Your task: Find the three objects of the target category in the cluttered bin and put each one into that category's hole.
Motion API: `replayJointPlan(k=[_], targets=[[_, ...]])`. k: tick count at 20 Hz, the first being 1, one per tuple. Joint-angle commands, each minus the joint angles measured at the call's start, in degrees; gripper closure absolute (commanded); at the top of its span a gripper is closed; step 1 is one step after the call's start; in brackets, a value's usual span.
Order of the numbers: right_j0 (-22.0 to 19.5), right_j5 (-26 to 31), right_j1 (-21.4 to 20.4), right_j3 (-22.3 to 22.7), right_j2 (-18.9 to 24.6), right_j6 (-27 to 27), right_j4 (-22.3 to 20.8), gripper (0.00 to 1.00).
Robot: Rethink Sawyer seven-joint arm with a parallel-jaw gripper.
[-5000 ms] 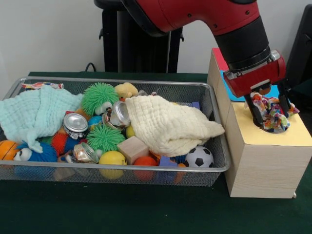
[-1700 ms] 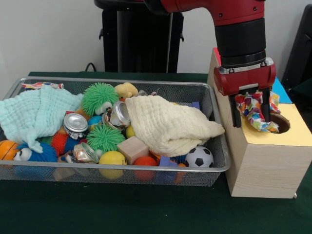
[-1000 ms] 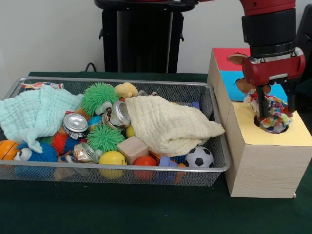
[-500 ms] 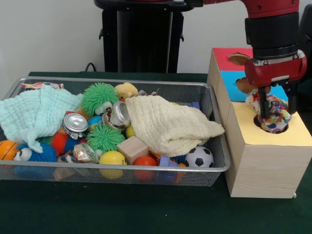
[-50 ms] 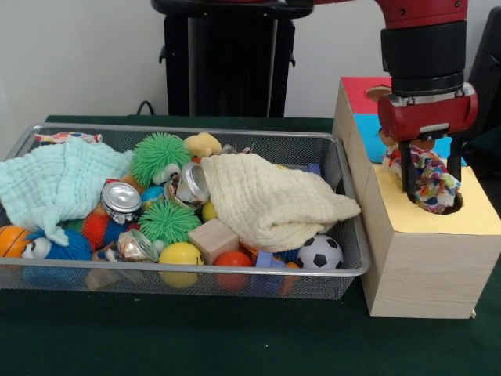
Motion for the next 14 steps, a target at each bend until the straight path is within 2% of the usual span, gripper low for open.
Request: replayJointPlan(k=[1, 5, 8, 14], targets=[[-1.8, 5.8, 3.4, -2.1, -2.0, 10.0, 0.6, 0.00], [-0.6, 3.3, 4.7, -3.4, -3.0, 10.5, 0.6, 0.00], [0.4, -0.9, 6.8, -4.9, -3.1, 11.3, 0.7, 0.00], [-3.4, -6.9, 7.2, -1.5, 5.7, 14.6, 1.2, 0.00]])
